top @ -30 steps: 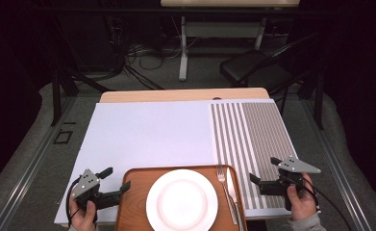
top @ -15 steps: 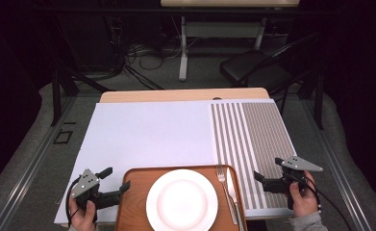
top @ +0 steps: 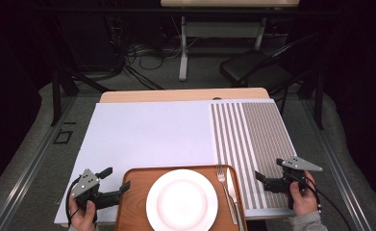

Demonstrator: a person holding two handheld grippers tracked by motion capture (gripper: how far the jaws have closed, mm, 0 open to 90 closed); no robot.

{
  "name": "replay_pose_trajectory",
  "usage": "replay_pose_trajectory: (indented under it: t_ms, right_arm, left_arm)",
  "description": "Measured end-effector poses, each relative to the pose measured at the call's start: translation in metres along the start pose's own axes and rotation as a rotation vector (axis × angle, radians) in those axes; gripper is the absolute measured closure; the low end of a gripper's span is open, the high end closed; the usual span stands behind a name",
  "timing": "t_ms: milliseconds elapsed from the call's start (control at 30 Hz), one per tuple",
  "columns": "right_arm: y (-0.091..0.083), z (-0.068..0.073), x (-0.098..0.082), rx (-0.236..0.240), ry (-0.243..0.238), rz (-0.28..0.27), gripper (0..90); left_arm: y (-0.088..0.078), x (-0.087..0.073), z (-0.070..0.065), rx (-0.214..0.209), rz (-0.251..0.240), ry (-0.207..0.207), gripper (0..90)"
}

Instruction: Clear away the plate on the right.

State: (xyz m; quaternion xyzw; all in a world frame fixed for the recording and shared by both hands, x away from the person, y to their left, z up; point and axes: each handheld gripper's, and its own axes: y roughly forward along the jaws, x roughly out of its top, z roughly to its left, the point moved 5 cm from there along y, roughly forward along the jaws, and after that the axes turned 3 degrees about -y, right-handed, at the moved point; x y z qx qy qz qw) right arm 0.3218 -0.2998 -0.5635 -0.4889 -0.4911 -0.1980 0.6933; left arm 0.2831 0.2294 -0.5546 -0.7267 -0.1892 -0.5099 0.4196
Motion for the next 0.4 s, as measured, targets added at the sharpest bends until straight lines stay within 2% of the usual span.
replay_pose_trajectory:
  t_ms: [400]
  right_arm:
    - [-0.0009, 0.0003, -0.0003, 0.001, 0.0, 0.006, 0.0]
  left_arm:
    - [-0.0004, 0.0003, 0.0016, 0.008, -0.001, -0.002, 15.7]
